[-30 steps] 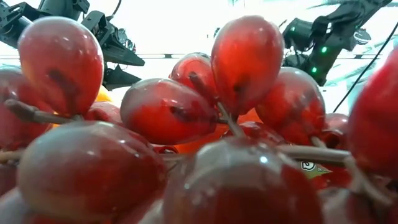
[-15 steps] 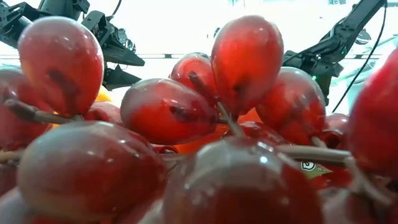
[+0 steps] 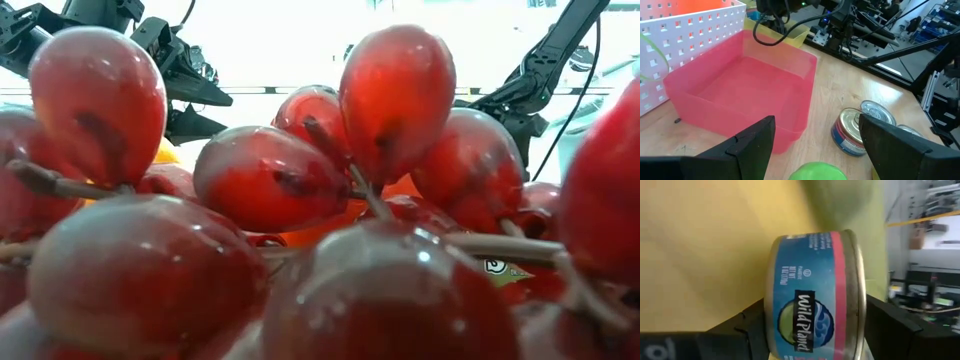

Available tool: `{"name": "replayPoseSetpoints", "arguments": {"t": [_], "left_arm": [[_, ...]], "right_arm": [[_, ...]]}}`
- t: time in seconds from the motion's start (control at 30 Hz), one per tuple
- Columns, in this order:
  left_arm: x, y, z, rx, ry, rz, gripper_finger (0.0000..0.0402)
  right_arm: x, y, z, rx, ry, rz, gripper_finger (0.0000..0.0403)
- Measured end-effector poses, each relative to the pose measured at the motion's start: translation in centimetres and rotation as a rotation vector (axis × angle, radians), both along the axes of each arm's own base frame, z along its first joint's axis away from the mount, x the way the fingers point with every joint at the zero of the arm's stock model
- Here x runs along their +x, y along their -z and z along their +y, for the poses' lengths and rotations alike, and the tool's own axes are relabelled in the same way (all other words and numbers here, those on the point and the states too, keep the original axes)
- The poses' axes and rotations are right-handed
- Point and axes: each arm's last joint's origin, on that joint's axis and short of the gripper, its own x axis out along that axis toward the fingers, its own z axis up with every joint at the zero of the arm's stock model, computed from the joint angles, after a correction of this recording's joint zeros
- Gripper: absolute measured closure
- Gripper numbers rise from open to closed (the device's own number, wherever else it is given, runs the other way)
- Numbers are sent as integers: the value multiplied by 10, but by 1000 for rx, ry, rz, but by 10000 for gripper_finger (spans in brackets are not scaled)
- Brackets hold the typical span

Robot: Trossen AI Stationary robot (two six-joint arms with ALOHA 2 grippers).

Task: Pick & Place Food Item
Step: Put the right blue and pink tuna can into the yellow bin

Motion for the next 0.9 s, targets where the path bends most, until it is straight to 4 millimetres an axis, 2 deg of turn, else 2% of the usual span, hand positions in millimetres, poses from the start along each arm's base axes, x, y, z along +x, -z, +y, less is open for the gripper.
{"name": "replayPoseSetpoints", "arguments": {"t": [0.2, 0.6, 0.9], "left_arm": [[0, 0, 0, 0, 0, 0, 100], [0, 0, 0, -1, -1, 0, 101], [0, 0, 0, -3, -1, -1, 101]], "right_arm": [[-2, 0, 5, 87, 25, -137, 150], [-1, -1, 6, 112, 68, -238, 149], [-2, -2, 6, 69, 50, -155, 149]]}}
